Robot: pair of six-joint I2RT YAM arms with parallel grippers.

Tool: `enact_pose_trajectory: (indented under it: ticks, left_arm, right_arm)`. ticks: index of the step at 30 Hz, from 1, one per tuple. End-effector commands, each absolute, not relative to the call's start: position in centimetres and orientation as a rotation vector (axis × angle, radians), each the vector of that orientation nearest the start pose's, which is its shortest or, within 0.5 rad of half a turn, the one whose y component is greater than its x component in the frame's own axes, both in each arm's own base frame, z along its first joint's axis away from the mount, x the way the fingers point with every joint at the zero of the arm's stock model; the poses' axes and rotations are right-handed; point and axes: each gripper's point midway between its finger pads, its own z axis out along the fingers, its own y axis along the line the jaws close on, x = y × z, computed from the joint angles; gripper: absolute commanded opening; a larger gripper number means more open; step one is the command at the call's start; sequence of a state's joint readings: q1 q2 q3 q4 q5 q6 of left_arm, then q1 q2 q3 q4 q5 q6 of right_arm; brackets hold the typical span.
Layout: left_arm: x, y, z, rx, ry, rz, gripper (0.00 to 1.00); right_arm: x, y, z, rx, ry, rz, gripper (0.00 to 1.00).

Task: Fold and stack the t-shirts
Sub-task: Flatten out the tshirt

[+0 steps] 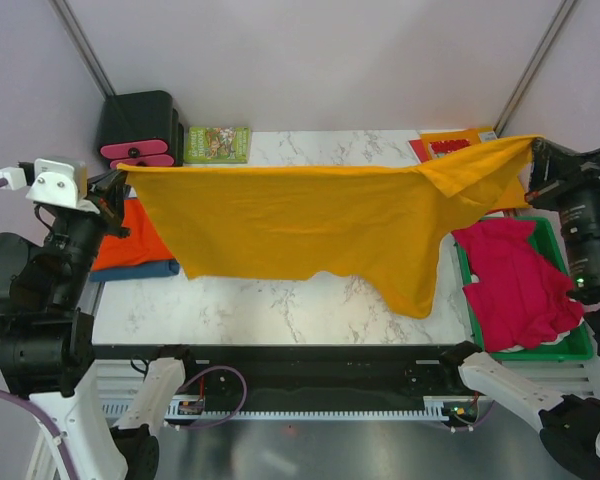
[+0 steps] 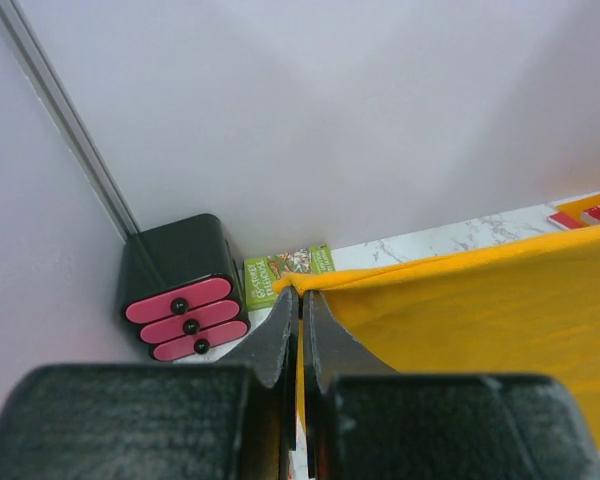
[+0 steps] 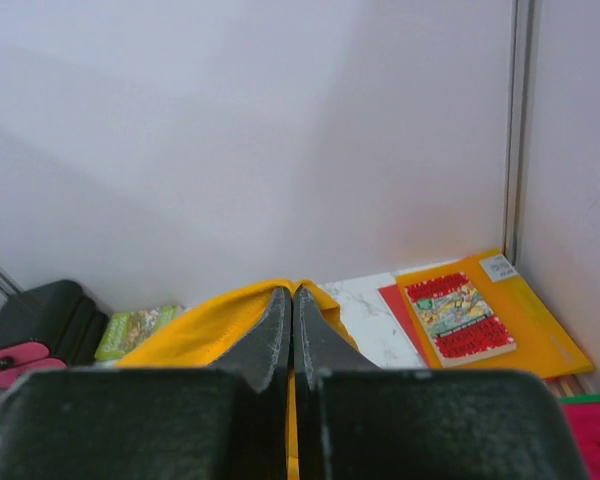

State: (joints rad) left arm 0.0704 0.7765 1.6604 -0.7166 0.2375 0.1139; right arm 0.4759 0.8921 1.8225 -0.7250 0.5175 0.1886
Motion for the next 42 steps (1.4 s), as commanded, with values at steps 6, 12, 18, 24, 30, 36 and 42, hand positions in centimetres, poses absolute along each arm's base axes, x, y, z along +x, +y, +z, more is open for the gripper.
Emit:
enact_pose_trajectory:
  ticks: [6, 12, 18, 24, 30, 36, 42]
  left_arm:
    - [14.6, -1.8, 59.0, 0.162, 1.232, 0.022, 0.02]
    - [13.4, -2.6, 58.6, 0.187, 1.235, -0.018, 0.02]
    - [21.1, -3.3, 49.9, 0.251, 1.483, -0.094, 0.02]
    - [30.1, -3.5, 39.4, 0.289, 1.715, -0.172, 0.02]
    - [39.1, -1.9, 33.6, 0.286, 1.812, -0.121, 0.02]
    - [46.8, -1.1, 27.3, 0.274, 1.91, -0.109, 0.02]
    - [52.7, 0.0, 24.1, 0.254, 1.952, -0.073, 0.02]
  right_arm:
    - [16.3, -1.3, 62.0, 0.298, 1.209, 0.224, 0.0]
    - [17.7, -0.5, 59.7, 0.28, 1.274, 0.209, 0.0]
    - [24.1, 2.3, 51.9, 0.273, 1.47, 0.11, 0.0]
    - [32.2, 4.7, 44.1, 0.296, 1.601, -0.003, 0.0]
    - [42.2, 3.9, 38.9, 0.352, 1.684, -0.1, 0.0]
    - [50.3, 4.5, 33.7, 0.352, 1.77, -0.194, 0.0]
    - [56.6, 4.9, 31.2, 0.335, 1.792, -0.24, 0.0]
